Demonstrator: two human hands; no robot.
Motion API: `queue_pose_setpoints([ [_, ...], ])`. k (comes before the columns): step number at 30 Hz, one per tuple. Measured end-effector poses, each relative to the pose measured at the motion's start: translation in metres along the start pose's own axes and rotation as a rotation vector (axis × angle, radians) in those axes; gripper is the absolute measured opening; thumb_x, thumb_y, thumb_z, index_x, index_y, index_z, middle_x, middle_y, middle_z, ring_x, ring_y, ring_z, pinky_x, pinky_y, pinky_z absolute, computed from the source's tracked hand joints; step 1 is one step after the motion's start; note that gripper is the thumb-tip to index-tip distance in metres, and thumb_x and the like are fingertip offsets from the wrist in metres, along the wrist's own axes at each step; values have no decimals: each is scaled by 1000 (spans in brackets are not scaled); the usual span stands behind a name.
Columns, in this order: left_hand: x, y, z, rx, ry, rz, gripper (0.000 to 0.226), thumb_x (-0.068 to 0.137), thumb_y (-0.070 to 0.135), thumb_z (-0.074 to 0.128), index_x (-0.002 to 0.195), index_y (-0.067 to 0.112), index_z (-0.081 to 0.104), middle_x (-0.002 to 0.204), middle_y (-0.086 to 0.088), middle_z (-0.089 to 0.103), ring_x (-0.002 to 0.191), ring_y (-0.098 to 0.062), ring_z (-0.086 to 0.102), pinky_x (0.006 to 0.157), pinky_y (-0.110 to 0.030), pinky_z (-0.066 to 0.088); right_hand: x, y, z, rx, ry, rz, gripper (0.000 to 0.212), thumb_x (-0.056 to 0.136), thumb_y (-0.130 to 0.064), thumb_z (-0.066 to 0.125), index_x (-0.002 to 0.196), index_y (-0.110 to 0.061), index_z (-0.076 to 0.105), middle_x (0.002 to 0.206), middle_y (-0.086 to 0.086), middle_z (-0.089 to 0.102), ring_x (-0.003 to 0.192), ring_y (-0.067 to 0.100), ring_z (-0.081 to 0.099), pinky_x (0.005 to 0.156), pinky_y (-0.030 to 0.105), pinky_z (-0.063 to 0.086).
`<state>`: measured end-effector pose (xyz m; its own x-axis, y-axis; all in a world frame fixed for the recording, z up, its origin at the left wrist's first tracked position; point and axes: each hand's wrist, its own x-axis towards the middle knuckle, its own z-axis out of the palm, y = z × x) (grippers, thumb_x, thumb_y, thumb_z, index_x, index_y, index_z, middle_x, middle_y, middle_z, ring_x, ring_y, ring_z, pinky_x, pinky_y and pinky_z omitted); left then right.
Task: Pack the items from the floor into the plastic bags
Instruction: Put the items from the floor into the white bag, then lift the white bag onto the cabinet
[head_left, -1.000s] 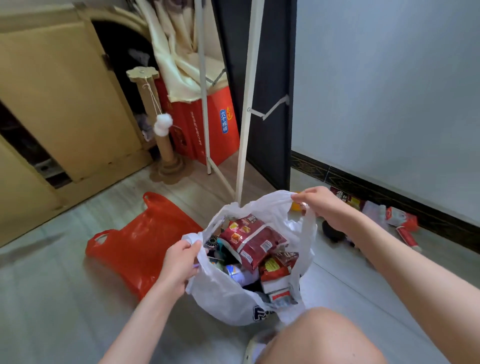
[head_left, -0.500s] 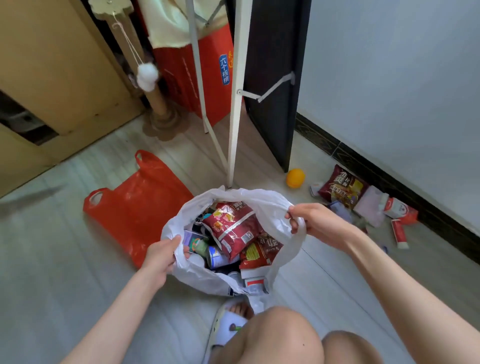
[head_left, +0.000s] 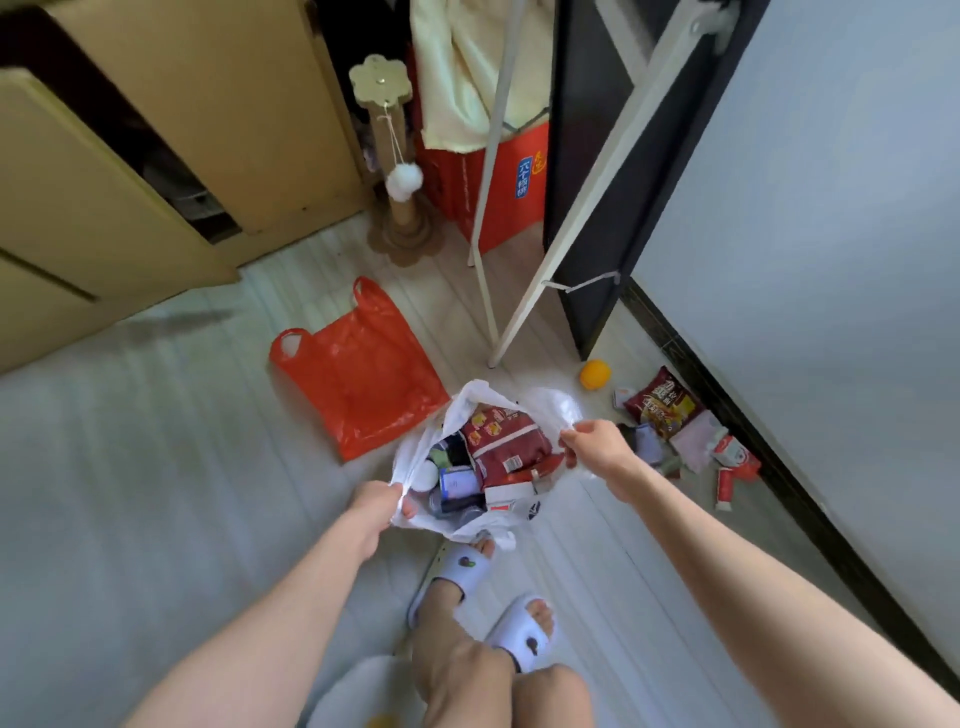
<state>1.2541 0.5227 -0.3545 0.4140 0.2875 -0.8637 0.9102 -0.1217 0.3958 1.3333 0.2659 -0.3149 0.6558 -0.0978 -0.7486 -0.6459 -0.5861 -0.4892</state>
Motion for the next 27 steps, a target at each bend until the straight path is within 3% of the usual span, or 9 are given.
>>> queue_pose_setpoints([
  [3, -41, -7, -33, -22, 21, 70, 45, 87, 11, 48, 44, 13, 62, 69, -12, 61, 76, -23, 52, 83, -36, 45, -44, -9, -16, 138, -30, -32, 23, 90, -13, 46, 72, -7, 59, 68, 11, 55, 67, 19, 46, 64, 29, 35],
  [7, -99, -3, -73, -10, 113, 213, 39, 84, 22, 53, 49, 9, 63, 78, -25, 65, 73, -28, 56, 79, -43, 47, -106, -32, -38, 234, -130, -92, 30, 93, -10, 46, 67, -7, 58, 73, 11, 60, 74, 21, 51, 72, 33, 40],
  [11, -156, 7, -112, -29, 180, 299, 36, 75, 31, 51, 49, 10, 61, 73, -24, 64, 64, -26, 51, 66, -34, 40, -166, -71, -44, 257, -203, -152, 32, 96, -9, 43, 70, -5, 60, 73, 9, 61, 75, 19, 55, 72, 27, 46],
  [15, -210, 11, -161, -117, 237, 385, 38, 85, 20, 54, 48, 11, 56, 59, -12, 60, 62, -23, 51, 63, -31, 37, -219, -117, -38, 245, -260, -241, 29, 96, -11, 45, 77, -1, 65, 74, 9, 67, 71, 17, 62, 70, 24, 52],
  [20, -265, 24, -233, -287, 364, 561, 30, 90, 6, 51, 61, 3, 54, 56, -7, 53, 51, -14, 48, 44, -10, 33, -277, -206, -12, 130, -362, -454, 34, 95, -16, 47, 72, 0, 67, 76, 9, 67, 72, 16, 63, 74, 25, 51],
  [23, -288, 28, -288, -345, 419, 649, 32, 92, 7, 49, 61, 5, 51, 57, -5, 50, 46, -4, 45, 45, -11, 32, -307, -267, 12, 106, -403, -568, 36, 96, -20, 45, 70, -3, 63, 69, 10, 64, 69, 19, 60, 78, 30, 49],
  [27, -301, 25, -369, -393, 473, 734, 27, 93, 9, 49, 67, 5, 54, 59, -4, 52, 48, -3, 47, 49, -14, 34, -337, -336, 57, 178, -414, -640, 31, 98, -21, 41, 77, -5, 58, 65, 5, 58, 69, 20, 58, 76, 31, 47],
])
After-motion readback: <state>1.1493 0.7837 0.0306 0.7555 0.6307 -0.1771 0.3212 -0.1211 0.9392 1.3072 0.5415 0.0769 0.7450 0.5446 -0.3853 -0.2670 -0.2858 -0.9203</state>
